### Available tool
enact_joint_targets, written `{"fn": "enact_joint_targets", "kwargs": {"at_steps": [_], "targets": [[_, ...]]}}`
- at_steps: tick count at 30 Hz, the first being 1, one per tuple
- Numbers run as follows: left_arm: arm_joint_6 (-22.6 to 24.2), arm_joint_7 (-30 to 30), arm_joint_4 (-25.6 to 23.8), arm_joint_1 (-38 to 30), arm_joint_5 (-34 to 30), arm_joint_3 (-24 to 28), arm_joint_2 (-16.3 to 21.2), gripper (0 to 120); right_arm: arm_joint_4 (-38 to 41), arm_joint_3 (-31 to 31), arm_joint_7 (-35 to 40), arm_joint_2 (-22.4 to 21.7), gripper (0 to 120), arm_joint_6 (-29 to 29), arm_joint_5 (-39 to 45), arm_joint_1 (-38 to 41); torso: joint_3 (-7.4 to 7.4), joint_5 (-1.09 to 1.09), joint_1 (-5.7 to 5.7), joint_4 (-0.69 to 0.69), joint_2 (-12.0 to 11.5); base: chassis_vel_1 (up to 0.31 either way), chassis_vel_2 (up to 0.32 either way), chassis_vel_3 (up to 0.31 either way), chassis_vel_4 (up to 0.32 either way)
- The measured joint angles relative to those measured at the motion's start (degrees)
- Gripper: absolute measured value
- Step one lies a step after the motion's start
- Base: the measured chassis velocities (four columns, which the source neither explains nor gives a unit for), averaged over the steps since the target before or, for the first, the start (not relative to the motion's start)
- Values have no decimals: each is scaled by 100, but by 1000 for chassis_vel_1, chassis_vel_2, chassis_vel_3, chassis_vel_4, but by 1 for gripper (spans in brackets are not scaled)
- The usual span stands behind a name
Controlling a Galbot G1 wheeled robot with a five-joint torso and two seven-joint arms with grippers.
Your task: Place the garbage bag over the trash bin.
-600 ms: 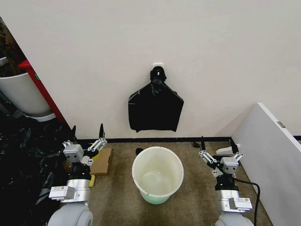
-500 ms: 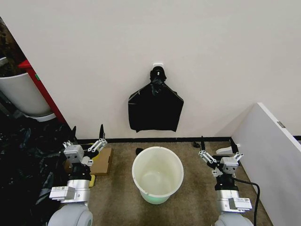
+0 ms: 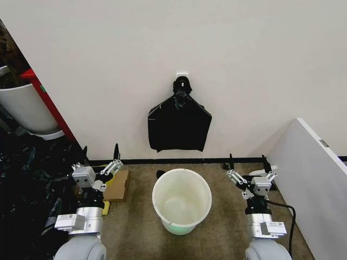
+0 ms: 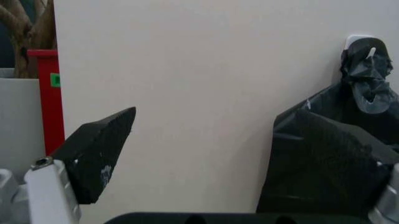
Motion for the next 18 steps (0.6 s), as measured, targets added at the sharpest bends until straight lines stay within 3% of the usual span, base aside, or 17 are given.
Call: {"fn": "enact_joint_targets", "kwargs": {"at_steps": [18], "targets": [[-12,-30,-12,84,107,-79,-83,100,-31,-34,-13,-277,100,-10,382,133,0,0,0,-1,0,0,0,0,0]]}}
